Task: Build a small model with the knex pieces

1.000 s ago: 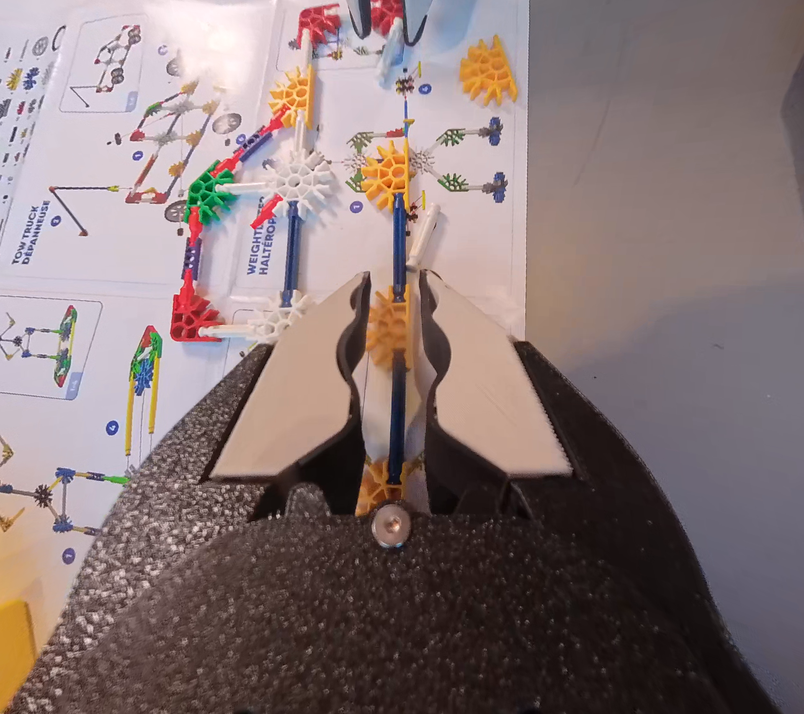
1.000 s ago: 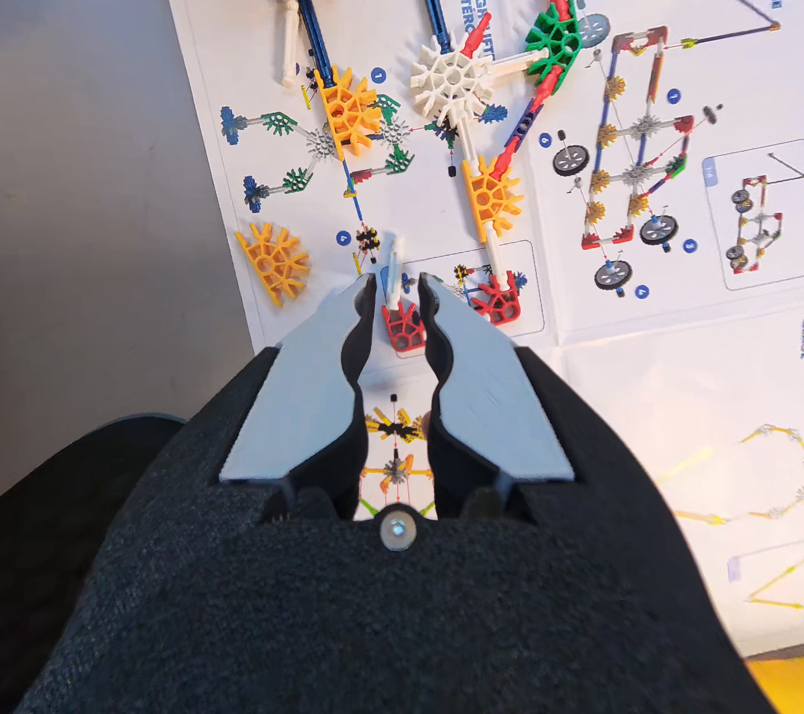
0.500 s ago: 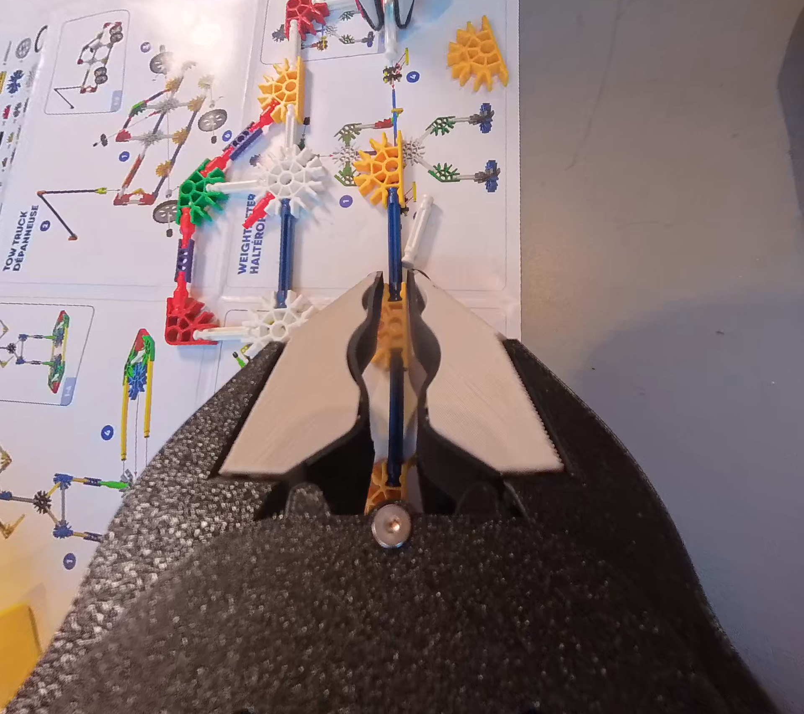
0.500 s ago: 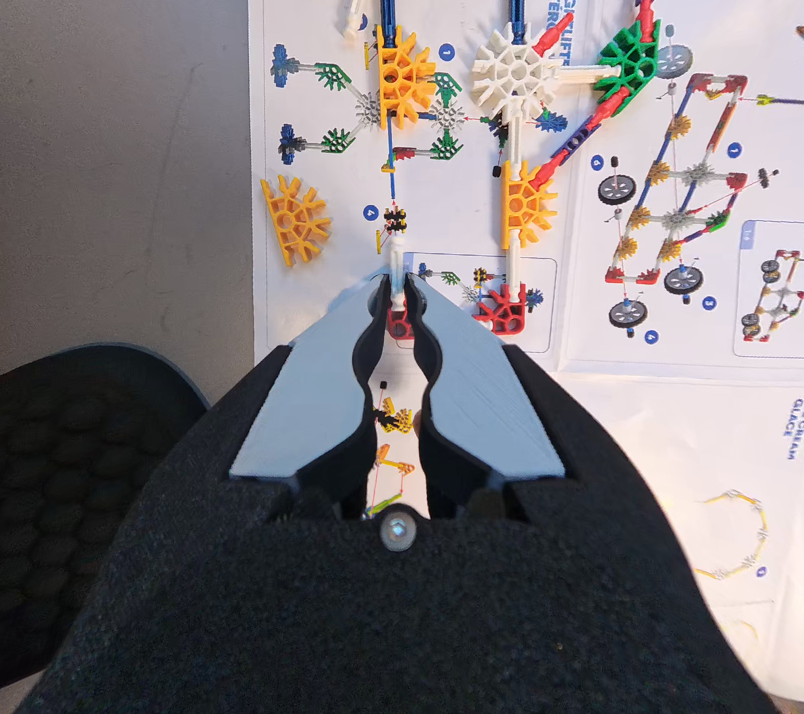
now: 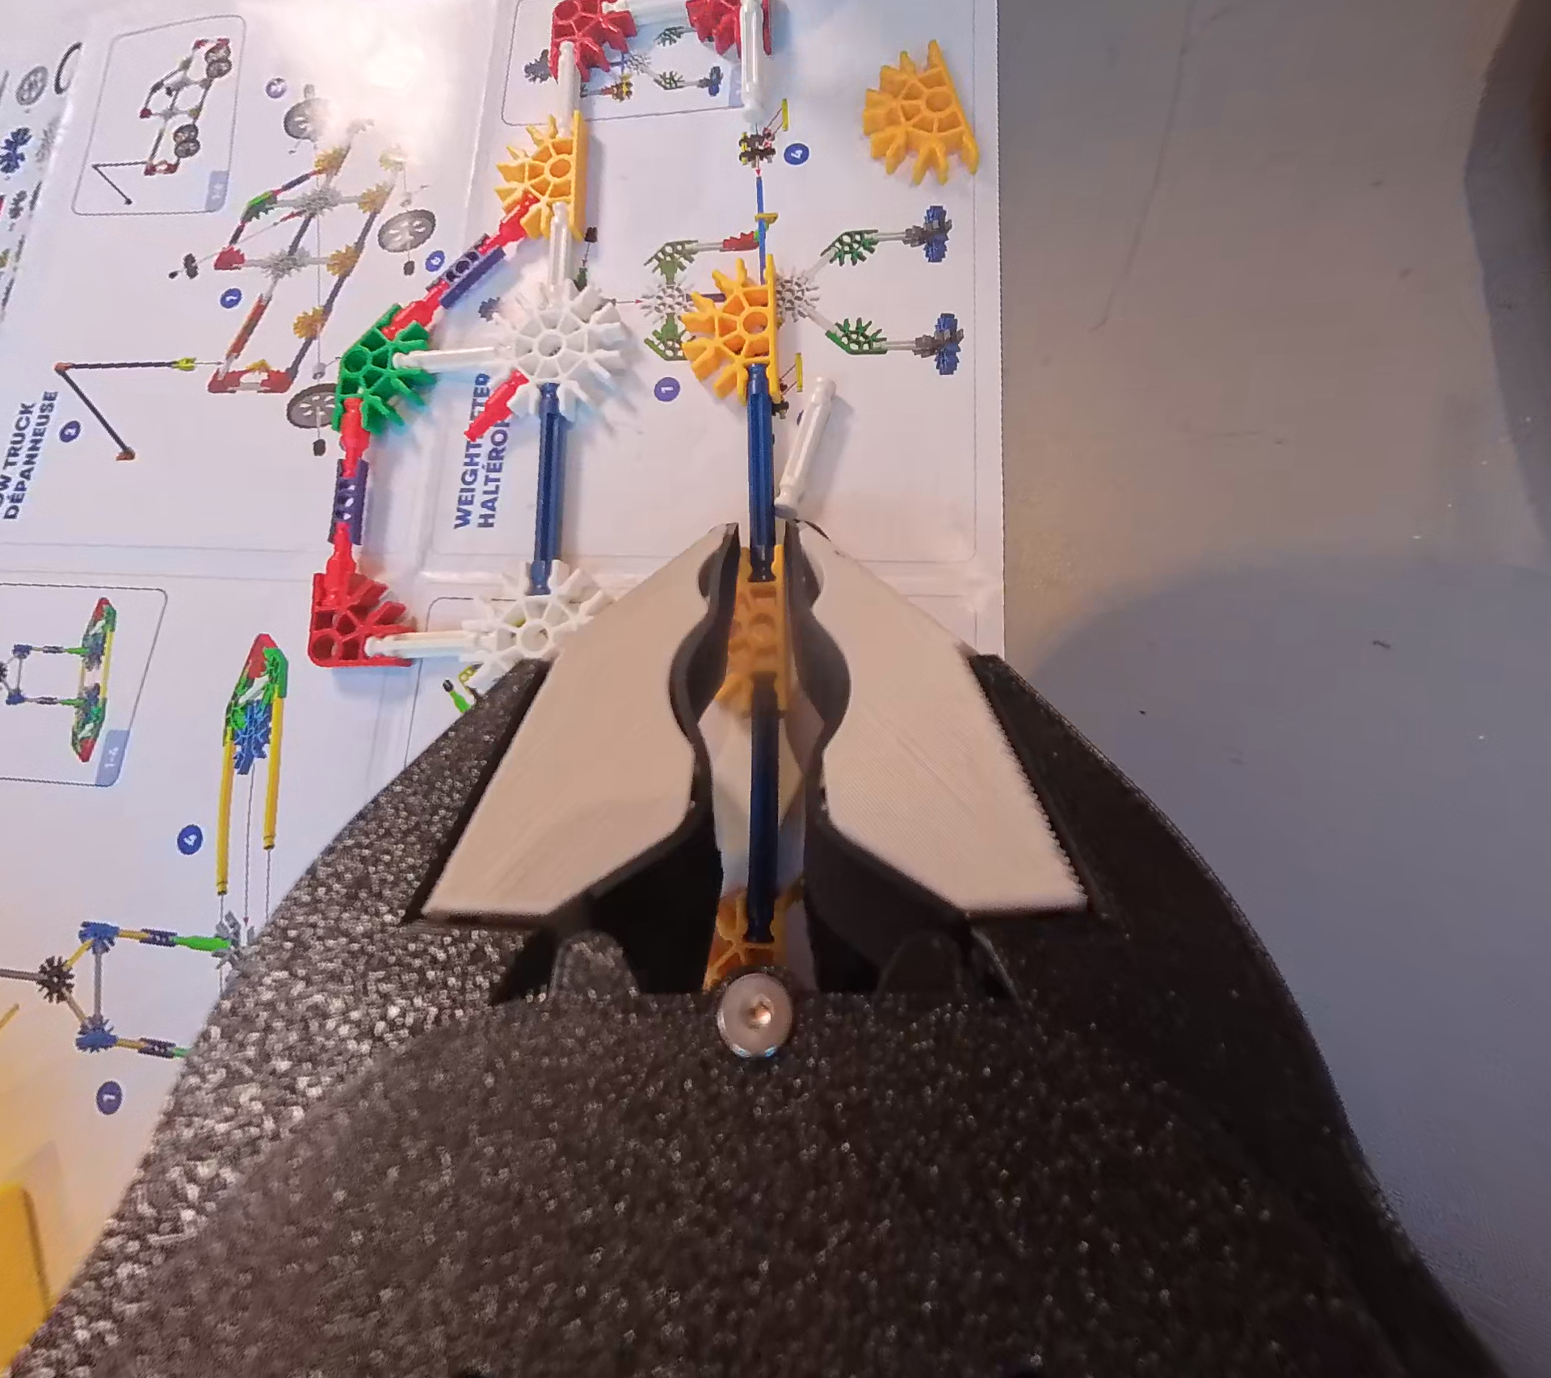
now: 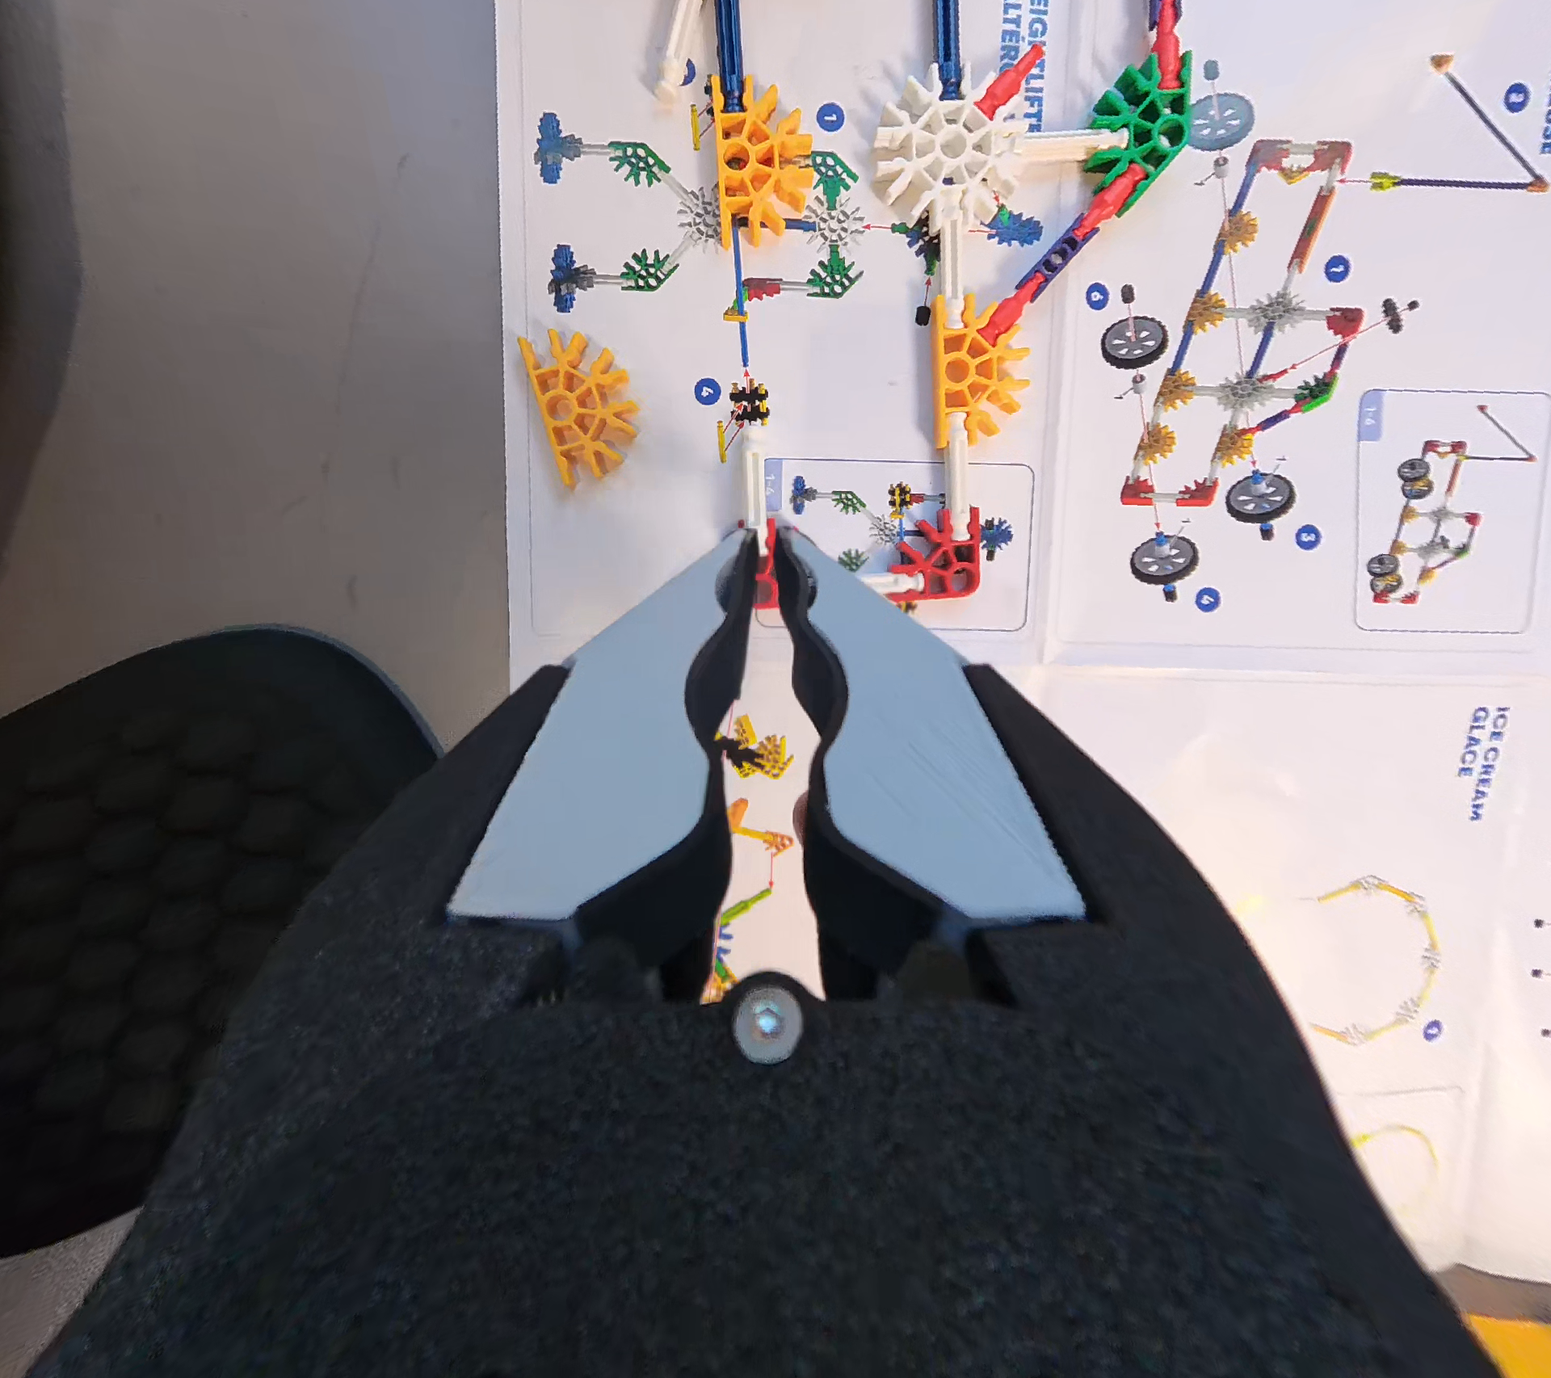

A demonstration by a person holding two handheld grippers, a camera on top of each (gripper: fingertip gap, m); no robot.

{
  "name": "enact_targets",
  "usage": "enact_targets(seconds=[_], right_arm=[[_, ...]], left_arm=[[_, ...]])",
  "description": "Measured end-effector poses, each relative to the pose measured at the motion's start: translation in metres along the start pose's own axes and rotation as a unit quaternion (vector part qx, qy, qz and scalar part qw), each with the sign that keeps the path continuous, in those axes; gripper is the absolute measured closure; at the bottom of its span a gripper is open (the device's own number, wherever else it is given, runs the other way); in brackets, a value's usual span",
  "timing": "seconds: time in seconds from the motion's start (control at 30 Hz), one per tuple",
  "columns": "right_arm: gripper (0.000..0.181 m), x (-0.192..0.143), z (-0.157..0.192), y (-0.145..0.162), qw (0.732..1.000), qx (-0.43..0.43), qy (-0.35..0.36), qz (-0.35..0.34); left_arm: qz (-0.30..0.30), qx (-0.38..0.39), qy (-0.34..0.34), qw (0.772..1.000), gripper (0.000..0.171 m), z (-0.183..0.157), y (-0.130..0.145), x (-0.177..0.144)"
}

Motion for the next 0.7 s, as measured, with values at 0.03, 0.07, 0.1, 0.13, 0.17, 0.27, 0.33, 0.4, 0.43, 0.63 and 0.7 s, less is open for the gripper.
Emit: enact_targets(seconds=[0.03,0.07,0.1,0.13,0.17,0.27,0.33,0.4,0.43,0.63,0.7], right_arm=[[0.18,0.001,0.0,0.001,1.0,-0.002,0.0,0.007],[0.181,0.002,0.0,0.001,1.0,-0.003,-0.002,0.014],[0.181,0.004,0.001,0.002,1.0,-0.004,-0.004,0.021],[0.181,0.006,0.001,0.002,1.0,-0.005,-0.004,0.028],[0.181,0.007,0.001,0.002,0.999,-0.006,-0.004,0.032],[0.181,0.012,0.002,0.005,0.998,-0.008,-0.008,0.057],[0.181,0.012,0.002,0.004,0.998,-0.013,-0.009,0.068],[0.181,0.012,0.001,0.003,0.996,-0.02,-0.007,0.082],[0.181,0.011,0.0,0.003,0.996,-0.028,-0.001,0.089],[0.168,0.007,0.002,-0.012,0.997,-0.037,-0.008,0.064],[0.168,0.012,0.004,-0.011,0.996,-0.045,-0.011,0.074]], left_arm=[[0.0,0.0,0.0,1.0,0.163,0.0,0.0,0.0],[0.0,0.0,0.0,1.0,0.163,0.0,0.0,0.0],[-0.001,0.0,0.0,1.0,0.163,0.0,0.0,0.0],[-0.001,0.0,0.0,1.0,0.163,0.0,0.0,0.0],[-0.001,0.0,0.0,1.0,0.163,0.0,0.0,0.0],[-0.001,-0.001,0.001,1.0,0.163,0.0,0.0,0.0],[-0.002,-0.001,0.001,1.0,0.163,0.0,0.0,0.0],[-0.002,-0.001,0.001,1.0,0.163,0.0,0.0,0.0],[-0.002,-0.001,0.001,1.0,0.163,0.0,0.0,0.0],[-0.003,-0.002,0.003,1.0,0.163,0.0,0.0,0.0],[-0.002,-0.002,0.002,1.0,0.163,0.0,0.0,0.0]])
Point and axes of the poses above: each gripper's, where its closed fingertips meet, x out along the fingers, y out of its underside, z = x × y across the jaws, the point moved 4 cm from there along -x, back along the fingers, and after that the axes turned 3 degrees about y, right-handed, at the moved point
